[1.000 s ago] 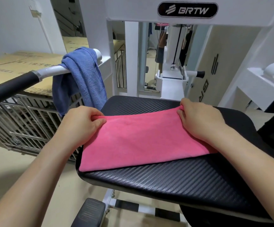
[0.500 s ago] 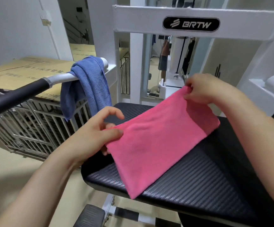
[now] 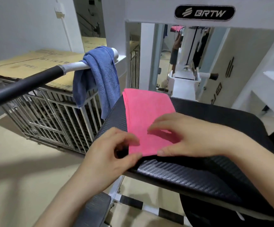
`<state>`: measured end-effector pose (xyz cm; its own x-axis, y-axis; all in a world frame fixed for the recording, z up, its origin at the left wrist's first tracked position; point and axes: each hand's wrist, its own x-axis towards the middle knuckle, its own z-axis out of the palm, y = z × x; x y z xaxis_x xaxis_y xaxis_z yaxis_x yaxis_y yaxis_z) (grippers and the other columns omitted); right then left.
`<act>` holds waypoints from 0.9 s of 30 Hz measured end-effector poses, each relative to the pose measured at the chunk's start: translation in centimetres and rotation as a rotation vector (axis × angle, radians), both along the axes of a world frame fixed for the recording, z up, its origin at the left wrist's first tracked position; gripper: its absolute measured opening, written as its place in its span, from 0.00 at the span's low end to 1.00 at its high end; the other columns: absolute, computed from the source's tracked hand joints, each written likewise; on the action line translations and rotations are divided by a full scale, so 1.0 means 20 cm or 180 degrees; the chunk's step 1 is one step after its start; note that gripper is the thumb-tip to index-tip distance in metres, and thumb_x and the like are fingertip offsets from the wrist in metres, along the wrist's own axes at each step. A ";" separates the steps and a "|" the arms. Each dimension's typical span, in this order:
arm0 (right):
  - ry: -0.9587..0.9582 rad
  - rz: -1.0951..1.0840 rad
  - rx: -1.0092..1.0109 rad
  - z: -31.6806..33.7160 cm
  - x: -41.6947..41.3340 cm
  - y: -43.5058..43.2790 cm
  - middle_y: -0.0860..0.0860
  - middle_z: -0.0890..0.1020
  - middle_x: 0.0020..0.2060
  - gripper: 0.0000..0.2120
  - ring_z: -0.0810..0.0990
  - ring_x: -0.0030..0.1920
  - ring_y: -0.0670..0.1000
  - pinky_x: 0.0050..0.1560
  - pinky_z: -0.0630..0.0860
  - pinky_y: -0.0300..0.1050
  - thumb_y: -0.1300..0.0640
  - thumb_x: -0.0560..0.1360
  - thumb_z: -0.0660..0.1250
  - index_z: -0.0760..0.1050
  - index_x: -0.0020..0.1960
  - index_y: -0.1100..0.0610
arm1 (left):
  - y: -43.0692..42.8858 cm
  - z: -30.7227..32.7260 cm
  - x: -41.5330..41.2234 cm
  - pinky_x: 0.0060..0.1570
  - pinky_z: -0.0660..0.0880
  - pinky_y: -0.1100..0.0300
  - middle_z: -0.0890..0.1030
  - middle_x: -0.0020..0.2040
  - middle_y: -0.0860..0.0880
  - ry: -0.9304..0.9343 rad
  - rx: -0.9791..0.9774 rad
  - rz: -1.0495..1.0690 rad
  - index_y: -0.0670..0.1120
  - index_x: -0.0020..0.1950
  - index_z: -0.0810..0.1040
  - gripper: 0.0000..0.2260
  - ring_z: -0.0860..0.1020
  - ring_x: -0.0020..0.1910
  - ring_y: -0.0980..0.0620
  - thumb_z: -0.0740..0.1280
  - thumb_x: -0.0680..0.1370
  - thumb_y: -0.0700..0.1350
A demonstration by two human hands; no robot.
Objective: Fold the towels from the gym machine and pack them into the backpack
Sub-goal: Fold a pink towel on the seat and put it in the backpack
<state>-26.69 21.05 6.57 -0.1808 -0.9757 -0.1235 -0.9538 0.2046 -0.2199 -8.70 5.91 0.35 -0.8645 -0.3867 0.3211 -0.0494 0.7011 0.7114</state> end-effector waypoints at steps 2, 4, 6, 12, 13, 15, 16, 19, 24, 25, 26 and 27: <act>0.0102 -0.0200 -0.0280 -0.06 0.02 0.09 0.43 0.70 0.66 0.27 0.65 0.68 0.45 0.67 0.68 0.51 0.39 0.73 0.67 0.68 0.70 0.43 | 0.00 0.00 0.00 0.52 0.71 0.63 0.76 0.52 0.59 -0.0126 -0.0592 -0.0241 0.57 0.53 0.82 0.15 0.76 0.53 0.56 0.69 0.68 0.59; 0.0233 -0.0316 -0.0630 -0.13 0.04 0.14 0.47 0.72 0.65 0.24 0.68 0.67 0.49 0.65 0.70 0.53 0.43 0.73 0.67 0.71 0.68 0.45 | -0.01 -0.01 -0.03 0.52 0.74 0.56 0.78 0.53 0.58 -0.0107 -0.1259 -0.0287 0.55 0.53 0.83 0.14 0.76 0.53 0.54 0.66 0.72 0.58; 0.0424 -0.0438 -0.1003 -0.20 0.06 0.17 0.49 0.75 0.61 0.19 0.73 0.61 0.52 0.60 0.74 0.53 0.49 0.73 0.65 0.75 0.63 0.49 | -0.02 0.00 -0.06 0.48 0.76 0.53 0.82 0.48 0.58 0.0008 -0.1329 -0.0240 0.54 0.52 0.83 0.12 0.79 0.48 0.55 0.63 0.76 0.56; 0.0416 -0.1617 -0.1509 -0.28 0.11 0.19 0.51 0.74 0.50 0.18 0.75 0.49 0.56 0.47 0.76 0.51 0.55 0.72 0.61 0.75 0.61 0.52 | 0.00 -0.01 -0.06 0.40 0.79 0.56 0.84 0.39 0.59 0.0201 -0.0417 0.0123 0.53 0.49 0.83 0.04 0.82 0.36 0.59 0.69 0.77 0.45; 0.0351 -0.1715 -0.1434 -0.28 0.11 0.19 0.50 0.72 0.50 0.20 0.75 0.48 0.55 0.46 0.75 0.49 0.56 0.72 0.62 0.72 0.64 0.51 | 0.01 -0.02 -0.06 0.39 0.79 0.55 0.84 0.38 0.58 0.0220 -0.0367 0.0148 0.52 0.48 0.84 0.05 0.81 0.34 0.58 0.70 0.76 0.42; -0.0011 -0.1697 -0.1437 -0.25 0.11 0.22 0.48 0.71 0.50 0.21 0.74 0.45 0.49 0.47 0.71 0.43 0.60 0.72 0.64 0.71 0.64 0.48 | 0.03 -0.02 -0.06 0.39 0.80 0.53 0.84 0.38 0.56 0.0300 -0.0345 0.0187 0.51 0.46 0.83 0.07 0.82 0.34 0.56 0.72 0.74 0.39; -0.0285 -0.1653 -0.1461 -0.24 0.11 0.24 0.46 0.72 0.49 0.21 0.73 0.43 0.44 0.46 0.69 0.39 0.63 0.71 0.65 0.72 0.61 0.47 | 0.05 -0.01 -0.05 0.39 0.80 0.52 0.83 0.38 0.55 0.0327 -0.0344 0.0203 0.51 0.46 0.84 0.08 0.82 0.35 0.55 0.73 0.73 0.38; -0.1021 -0.1578 -0.1492 -0.20 0.08 0.38 0.43 0.77 0.44 0.20 0.71 0.34 0.41 0.40 0.68 0.33 0.70 0.66 0.65 0.76 0.47 0.46 | 0.12 0.00 0.01 0.39 0.78 0.55 0.83 0.37 0.55 0.0205 -0.0277 0.0054 0.52 0.46 0.85 0.08 0.81 0.36 0.55 0.74 0.72 0.39; -0.0588 -0.1007 -0.1192 -0.23 0.12 0.64 0.41 0.76 0.42 0.17 0.73 0.39 0.42 0.40 0.68 0.32 0.70 0.67 0.66 0.78 0.41 0.46 | 0.34 -0.03 0.13 0.37 0.75 0.59 0.81 0.37 0.57 -0.0382 -0.0733 -0.0568 0.53 0.47 0.85 0.06 0.79 0.38 0.57 0.70 0.75 0.51; -0.0361 -0.0855 -0.1155 -0.25 0.15 0.67 0.41 0.76 0.45 0.14 0.73 0.40 0.41 0.42 0.69 0.33 0.66 0.69 0.66 0.78 0.43 0.47 | 0.37 -0.04 0.15 0.38 0.74 0.57 0.80 0.37 0.57 -0.0496 -0.1052 -0.0591 0.54 0.46 0.84 0.09 0.77 0.38 0.58 0.67 0.75 0.55; -0.0071 -0.0700 -0.1194 -0.26 0.17 0.70 0.41 0.74 0.47 0.09 0.73 0.43 0.41 0.44 0.70 0.35 0.61 0.70 0.65 0.78 0.45 0.48 | 0.39 -0.05 0.16 0.39 0.74 0.56 0.79 0.39 0.57 -0.0527 -0.1408 -0.0581 0.54 0.47 0.83 0.12 0.75 0.40 0.57 0.64 0.76 0.58; 0.0262 -0.0524 -0.1276 -0.27 0.19 0.72 0.44 0.74 0.51 0.07 0.73 0.47 0.43 0.47 0.73 0.40 0.55 0.71 0.65 0.78 0.48 0.50 | 0.42 -0.06 0.17 0.41 0.74 0.55 0.79 0.42 0.57 -0.0446 -0.1706 -0.0541 0.53 0.49 0.83 0.14 0.74 0.43 0.55 0.63 0.75 0.60</act>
<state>-22.97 35.54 1.11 -0.3314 -0.9009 0.2802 -0.9333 0.2695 -0.2375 -5.32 14.29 -0.88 -0.9486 -0.0537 0.3117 0.0272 0.9680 0.2496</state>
